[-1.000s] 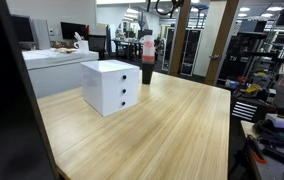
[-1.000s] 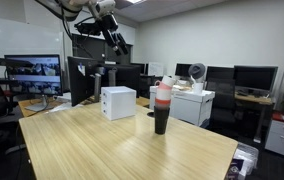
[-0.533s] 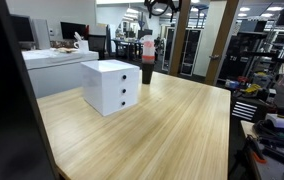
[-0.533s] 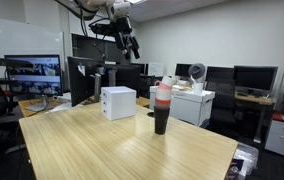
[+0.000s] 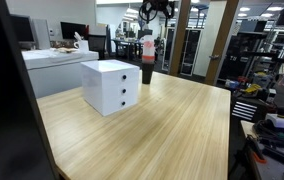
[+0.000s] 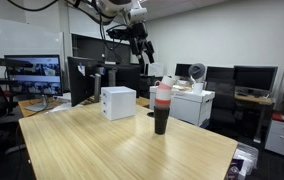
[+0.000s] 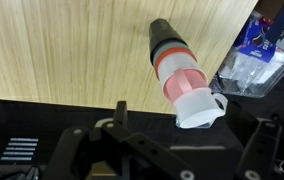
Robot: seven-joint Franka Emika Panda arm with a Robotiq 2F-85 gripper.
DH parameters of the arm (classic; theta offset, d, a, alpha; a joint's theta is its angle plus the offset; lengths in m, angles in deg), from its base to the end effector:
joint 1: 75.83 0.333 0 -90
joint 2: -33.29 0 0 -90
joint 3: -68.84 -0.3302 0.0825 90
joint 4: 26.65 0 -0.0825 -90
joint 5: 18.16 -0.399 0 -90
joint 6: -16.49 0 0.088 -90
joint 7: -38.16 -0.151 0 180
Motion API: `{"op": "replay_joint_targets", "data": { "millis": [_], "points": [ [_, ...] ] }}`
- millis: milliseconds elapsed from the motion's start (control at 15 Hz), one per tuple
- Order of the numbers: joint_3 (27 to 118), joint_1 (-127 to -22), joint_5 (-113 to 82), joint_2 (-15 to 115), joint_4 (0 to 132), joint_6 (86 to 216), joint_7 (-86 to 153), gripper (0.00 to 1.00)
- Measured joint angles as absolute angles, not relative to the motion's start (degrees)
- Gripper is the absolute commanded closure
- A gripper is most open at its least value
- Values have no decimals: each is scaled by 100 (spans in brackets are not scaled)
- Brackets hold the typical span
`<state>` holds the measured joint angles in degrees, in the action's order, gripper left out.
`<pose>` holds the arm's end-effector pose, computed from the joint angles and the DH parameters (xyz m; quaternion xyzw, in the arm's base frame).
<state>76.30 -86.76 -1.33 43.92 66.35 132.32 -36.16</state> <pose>0.6266 -0.2322 0.5052 0.7150 -0.6748 0.1632 0.0825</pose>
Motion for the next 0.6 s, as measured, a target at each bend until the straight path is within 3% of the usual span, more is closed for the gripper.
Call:
{"op": "replay_joint_targets", "data": {
  "millis": [600],
  "points": [
    [7976,-8620,-227,5789,5118,13053,-3500,0]
  ]
}}
